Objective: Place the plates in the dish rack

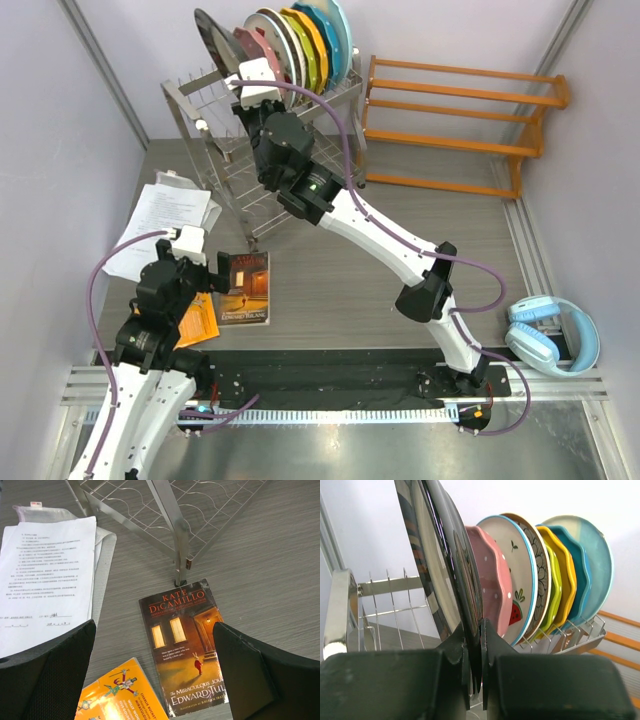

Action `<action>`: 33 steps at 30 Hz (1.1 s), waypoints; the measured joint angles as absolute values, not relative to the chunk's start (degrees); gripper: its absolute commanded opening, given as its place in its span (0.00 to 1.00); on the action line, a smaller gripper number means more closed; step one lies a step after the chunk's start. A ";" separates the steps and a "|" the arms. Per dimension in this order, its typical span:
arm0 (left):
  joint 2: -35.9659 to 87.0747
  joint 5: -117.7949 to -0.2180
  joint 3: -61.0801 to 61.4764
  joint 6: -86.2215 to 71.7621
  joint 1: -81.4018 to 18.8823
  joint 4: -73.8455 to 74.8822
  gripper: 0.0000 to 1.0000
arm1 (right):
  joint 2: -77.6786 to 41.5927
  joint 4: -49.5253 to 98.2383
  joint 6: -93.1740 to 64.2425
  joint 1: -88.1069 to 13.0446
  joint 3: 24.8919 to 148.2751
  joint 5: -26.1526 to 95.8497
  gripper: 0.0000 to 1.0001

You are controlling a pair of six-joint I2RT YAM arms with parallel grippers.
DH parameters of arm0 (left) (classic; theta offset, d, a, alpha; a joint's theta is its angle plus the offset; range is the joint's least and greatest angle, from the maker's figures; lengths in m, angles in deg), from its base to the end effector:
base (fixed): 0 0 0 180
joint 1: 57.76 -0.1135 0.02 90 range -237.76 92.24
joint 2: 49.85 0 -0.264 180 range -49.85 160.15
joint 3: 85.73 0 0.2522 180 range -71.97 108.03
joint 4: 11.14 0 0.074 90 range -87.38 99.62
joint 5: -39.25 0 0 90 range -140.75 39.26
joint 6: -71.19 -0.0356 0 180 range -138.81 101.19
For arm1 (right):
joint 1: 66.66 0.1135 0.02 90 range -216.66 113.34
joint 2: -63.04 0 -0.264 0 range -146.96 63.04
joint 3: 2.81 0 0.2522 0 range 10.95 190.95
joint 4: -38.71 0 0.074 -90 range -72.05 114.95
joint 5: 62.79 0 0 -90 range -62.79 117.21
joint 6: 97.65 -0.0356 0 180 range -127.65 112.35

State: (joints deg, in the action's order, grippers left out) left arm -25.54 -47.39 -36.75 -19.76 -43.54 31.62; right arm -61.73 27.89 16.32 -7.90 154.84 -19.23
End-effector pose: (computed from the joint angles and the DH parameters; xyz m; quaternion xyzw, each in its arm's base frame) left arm 0.1098 -0.0257 0.2934 0.0897 0.8043 -0.0442 0.5857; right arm 0.2677 0.3916 0.5043 -0.0939 0.6015 0.0176 0.7932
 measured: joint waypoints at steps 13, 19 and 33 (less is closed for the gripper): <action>-24.84 -48.79 -37.19 -18.78 -43.54 31.48 0.99 | -61.73 32.20 17.93 -9.10 156.16 -16.65 0.01; -24.73 -48.88 -37.19 -18.65 -43.54 31.11 1.00 | -61.73 31.19 17.06 -10.30 156.16 -17.15 0.01; -23.81 -48.88 -38.17 -17.75 -43.54 30.02 1.00 | -61.73 25.47 11.38 -11.76 154.82 -17.04 0.01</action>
